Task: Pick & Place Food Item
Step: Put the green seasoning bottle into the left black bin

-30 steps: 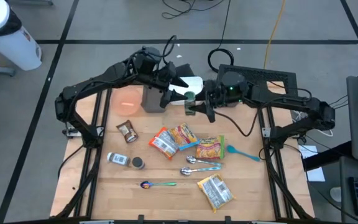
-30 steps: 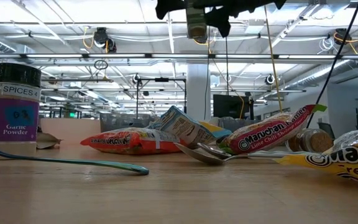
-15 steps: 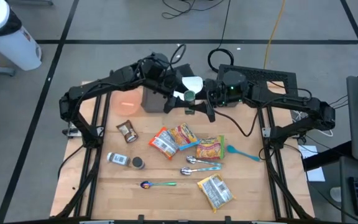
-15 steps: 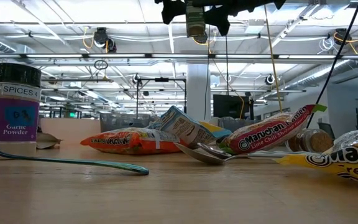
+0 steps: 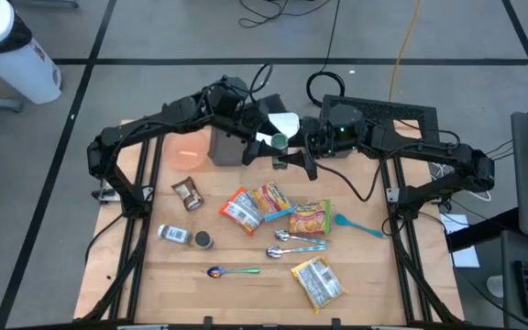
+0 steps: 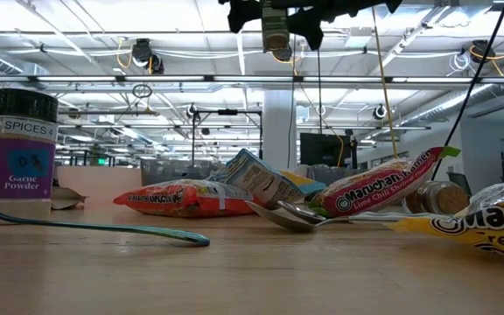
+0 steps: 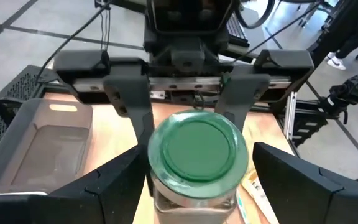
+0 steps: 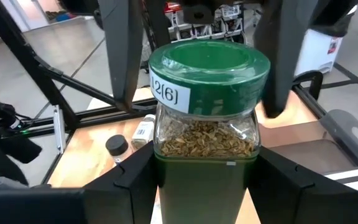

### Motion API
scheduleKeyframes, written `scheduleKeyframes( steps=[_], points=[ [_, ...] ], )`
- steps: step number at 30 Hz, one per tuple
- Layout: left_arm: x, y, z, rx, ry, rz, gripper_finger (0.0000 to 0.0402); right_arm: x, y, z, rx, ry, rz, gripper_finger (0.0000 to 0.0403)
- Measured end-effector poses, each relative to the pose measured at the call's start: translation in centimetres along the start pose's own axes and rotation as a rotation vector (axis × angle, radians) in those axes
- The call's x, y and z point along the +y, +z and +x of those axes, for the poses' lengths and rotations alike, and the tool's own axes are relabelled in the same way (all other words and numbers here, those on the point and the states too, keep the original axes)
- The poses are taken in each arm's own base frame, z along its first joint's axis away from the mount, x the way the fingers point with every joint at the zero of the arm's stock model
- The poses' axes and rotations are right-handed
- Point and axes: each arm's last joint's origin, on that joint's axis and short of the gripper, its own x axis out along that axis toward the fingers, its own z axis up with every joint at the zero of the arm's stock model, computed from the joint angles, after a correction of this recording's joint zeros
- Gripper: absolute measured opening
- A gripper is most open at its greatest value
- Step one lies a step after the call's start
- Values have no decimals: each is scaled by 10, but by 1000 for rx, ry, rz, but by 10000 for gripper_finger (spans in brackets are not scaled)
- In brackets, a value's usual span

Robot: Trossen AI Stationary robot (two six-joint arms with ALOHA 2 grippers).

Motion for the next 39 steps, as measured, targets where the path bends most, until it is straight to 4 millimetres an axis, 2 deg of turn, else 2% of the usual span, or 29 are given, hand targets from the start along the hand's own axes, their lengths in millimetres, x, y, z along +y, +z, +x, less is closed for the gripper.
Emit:
scheduleKeyframes(
  steps=[18, 30, 36, 39],
  points=[
    [0, 0, 0, -4, 3, -18, 297, 0, -1, 0, 13, 5, 5, 191],
    [0, 0, 0, -2, -5, -4, 213, 0, -1, 0, 14, 5, 6, 191],
    [0, 0, 0, 1, -8, 7, 232, 0, -1, 0, 13, 5, 3, 191],
    [1, -2, 2, 10, -19, 8, 228, 0, -2, 0, 13, 5, 3, 191]
  ],
)
